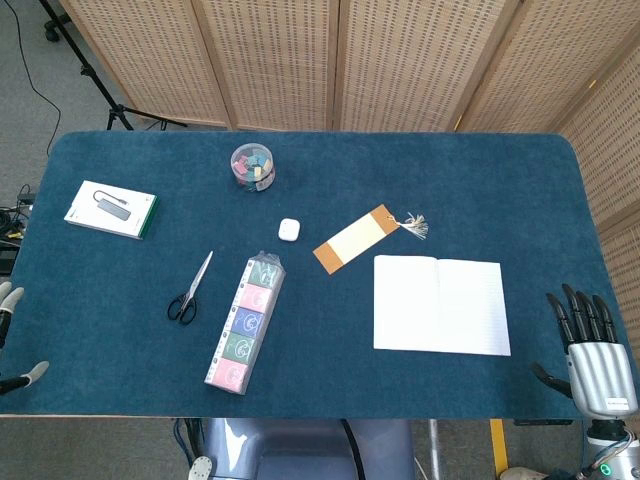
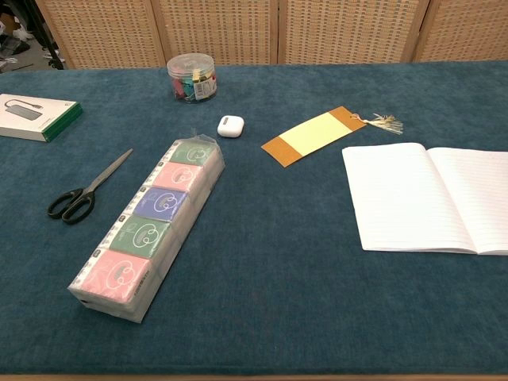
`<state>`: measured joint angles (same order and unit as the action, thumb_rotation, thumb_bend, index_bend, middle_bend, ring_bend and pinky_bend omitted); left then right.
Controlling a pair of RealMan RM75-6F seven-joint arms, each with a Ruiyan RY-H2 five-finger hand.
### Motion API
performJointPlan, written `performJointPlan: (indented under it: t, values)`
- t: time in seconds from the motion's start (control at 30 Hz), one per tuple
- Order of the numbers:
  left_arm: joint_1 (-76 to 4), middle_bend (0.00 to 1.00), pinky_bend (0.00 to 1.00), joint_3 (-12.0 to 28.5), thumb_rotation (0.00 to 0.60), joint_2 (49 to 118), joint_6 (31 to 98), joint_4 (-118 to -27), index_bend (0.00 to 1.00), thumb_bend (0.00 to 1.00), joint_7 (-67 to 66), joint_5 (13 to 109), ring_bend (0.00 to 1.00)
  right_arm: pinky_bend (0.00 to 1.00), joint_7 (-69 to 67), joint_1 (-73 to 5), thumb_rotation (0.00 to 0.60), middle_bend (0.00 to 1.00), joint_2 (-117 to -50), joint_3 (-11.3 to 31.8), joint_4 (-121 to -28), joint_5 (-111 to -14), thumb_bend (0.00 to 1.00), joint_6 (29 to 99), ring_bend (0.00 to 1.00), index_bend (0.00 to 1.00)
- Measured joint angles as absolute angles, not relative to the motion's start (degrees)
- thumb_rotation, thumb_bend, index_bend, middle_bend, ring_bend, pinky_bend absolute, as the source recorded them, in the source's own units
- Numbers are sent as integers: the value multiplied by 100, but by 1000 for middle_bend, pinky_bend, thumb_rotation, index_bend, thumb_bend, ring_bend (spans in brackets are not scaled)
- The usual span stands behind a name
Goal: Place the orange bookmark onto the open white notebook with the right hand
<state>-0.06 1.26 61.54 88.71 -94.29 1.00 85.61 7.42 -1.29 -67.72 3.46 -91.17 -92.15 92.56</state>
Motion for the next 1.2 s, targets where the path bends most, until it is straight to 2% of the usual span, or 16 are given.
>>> performJointPlan:
  t: [0.4,0.7,0.9,1.2]
  values:
    - [-19,0,0,100,600,6125,8822,-9467,0,0,162,8601,0,0,763,-175,600,0,-6704,293,-9217,-9117,0,8992,0,0]
    - [-70,0,0,161,600,6188,8810,-9375,0,0,70,8585,0,0,442,-728,600,0,-6509,447,-9385,-9214,1,8402,0,43]
    - [-154,0,0,230,600,6332,8731,-9215,0,0,118,8532,0,0,540,-1551,600,0,-6408,926,-9517,-9098,2,7573,0,88]
    - [-258,0,0,258,600,6482,8585,-9093,0,0,-4,8486,0,0,795,-3203,600,0,-6663,1670,-9151,-8446,28,5809,0,151]
